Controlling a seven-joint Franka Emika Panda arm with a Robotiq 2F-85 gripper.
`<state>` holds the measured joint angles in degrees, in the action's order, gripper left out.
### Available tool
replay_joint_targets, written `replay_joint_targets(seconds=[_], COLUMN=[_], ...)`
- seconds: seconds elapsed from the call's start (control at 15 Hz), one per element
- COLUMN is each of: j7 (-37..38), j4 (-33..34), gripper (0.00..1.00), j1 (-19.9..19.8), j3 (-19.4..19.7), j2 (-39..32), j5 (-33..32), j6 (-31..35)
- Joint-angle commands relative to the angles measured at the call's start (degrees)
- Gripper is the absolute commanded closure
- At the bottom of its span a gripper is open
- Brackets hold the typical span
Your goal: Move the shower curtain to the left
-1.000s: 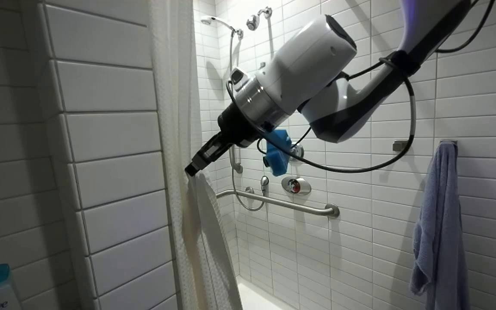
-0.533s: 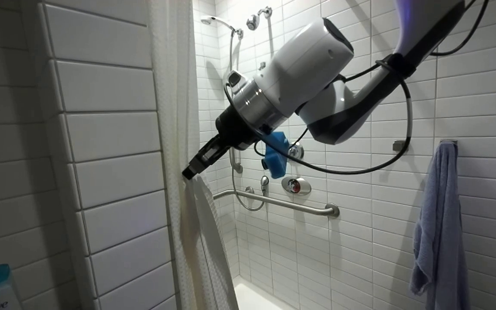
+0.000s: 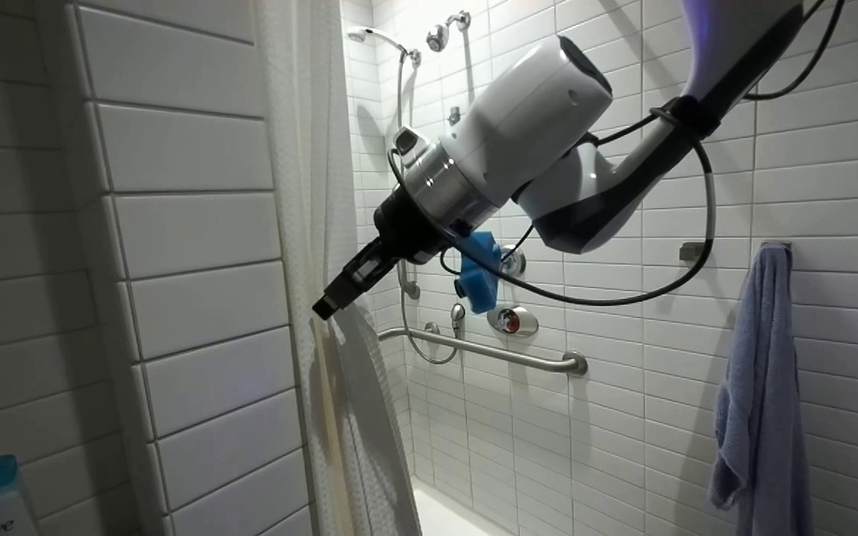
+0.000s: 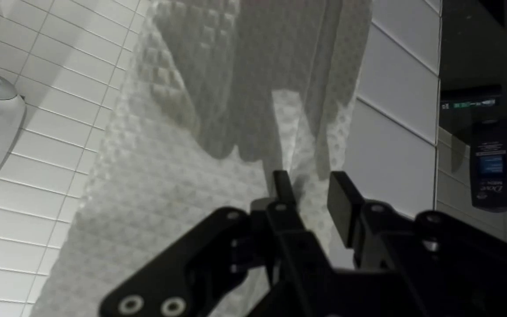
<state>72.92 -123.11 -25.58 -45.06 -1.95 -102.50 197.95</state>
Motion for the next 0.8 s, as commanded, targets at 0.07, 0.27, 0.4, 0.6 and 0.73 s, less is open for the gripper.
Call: replay_joint_targets(seconds=[0.07,0.27,0.4,0.6,0.73], j7=[-0.01,-0.86,-2.14,-3.74,-13.07], j4=[0.00,0.32,0.95,2.17,0.48], gripper=[0.71,0.40,0.28,0.08,0.00], j1=[0.00,-0.01,0.00,0.00,10.21], j3=[0.00,-0.07,-0.18,-0.22,10.59], j2=[-0.01,0.40,0.65,0.31,1.21], j5=[0.00,0.32,0.92,0.60,9.28], j6=[0.00,-0.75,-2.34,-4.14,-4.72])
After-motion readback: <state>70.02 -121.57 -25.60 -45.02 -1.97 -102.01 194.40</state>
